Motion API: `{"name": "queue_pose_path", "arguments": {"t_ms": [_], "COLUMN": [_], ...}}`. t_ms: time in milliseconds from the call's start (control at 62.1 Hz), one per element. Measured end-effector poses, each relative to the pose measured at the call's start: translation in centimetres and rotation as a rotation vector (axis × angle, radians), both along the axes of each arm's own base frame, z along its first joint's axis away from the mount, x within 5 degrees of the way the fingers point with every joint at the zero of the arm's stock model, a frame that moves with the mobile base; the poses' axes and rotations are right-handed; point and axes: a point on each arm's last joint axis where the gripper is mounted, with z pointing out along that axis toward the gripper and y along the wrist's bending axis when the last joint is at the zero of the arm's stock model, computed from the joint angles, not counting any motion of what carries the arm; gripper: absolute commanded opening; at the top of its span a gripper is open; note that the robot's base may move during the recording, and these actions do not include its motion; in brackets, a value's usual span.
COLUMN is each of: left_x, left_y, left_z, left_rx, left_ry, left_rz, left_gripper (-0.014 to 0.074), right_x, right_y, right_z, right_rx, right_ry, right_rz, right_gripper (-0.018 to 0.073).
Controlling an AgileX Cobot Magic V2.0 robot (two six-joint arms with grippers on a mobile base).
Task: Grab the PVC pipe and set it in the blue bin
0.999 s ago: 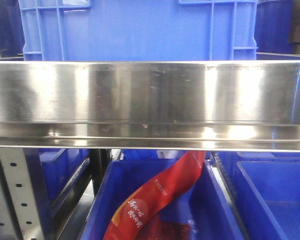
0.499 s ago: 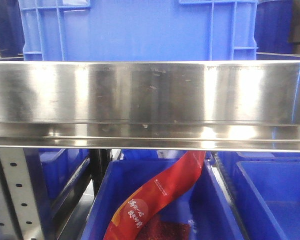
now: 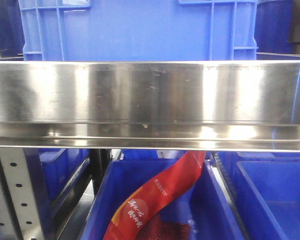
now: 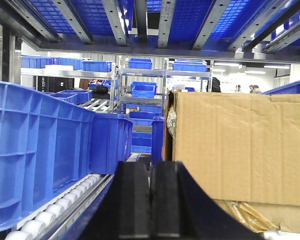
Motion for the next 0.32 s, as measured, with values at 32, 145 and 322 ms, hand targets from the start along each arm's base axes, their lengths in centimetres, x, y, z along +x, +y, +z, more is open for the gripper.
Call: {"name": "queue_pose_path", "arguments": {"t_ms": [32,145,322], "left_x": [0.00,0.00,0.00], "left_y": [0.00,0.00,0.00], "left_z": [0.00,0.00,0.00], "left_rx": [0.000,0.000,0.000], "left_ry": [0.000,0.000,0.000], "left_rz": [0.000,0.000,0.000], "left_gripper": [-0.0111,-0.0111,-0.0111], "right_x": [0.00,0.00,0.00], "right_y": [0.00,0.00,0.00], "right_z": [0.00,0.00,0.00], "right_rx": [0.000,0.000,0.000], "right_ry": [0.000,0.000,0.000], "right_rz": [0.000,0.000,0.000], "right_gripper": [-0.0163,-0.0163,-0.0163]}}
